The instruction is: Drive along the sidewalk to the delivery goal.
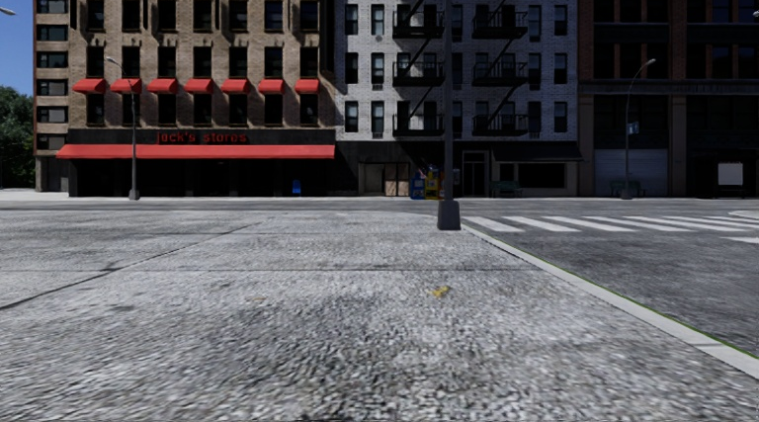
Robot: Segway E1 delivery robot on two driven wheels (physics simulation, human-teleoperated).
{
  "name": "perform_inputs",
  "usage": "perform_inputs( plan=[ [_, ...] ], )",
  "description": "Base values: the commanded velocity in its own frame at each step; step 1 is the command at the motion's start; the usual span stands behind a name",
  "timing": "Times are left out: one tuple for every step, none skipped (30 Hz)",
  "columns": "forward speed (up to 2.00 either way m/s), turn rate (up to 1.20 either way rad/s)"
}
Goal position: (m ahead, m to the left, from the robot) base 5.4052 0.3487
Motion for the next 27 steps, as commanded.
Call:
perform_inputs(
  plan=[
    [2.0,0.0],
    [2.0,0.0],
    [2.0,0.0],
    [2.0,0.0],
    [2.0,0.0],
    [2.0,0.0],
    [2.0,0.0],
    [2.0,0.0],
    [2.0,0.0],
    [2.0,0.0],
    [2.0,0.15],
    [2.0,0.23],
    [2.0,0.23],
    [2.0,0.25],
    [2.0,0.25],
    [2.0,0.26],
    [2.0,0.26],
    [2.0,0.29],
    [2.0,0.41],
    [2.0,0.41],
    [2.0,0.44],
    [2.0,0.45],
    [2.0,0.3],
    [2.0,0.08],
    [2.0,0.08],
    [2.0,0.0],
    [2.0,0.0]
  ],
)
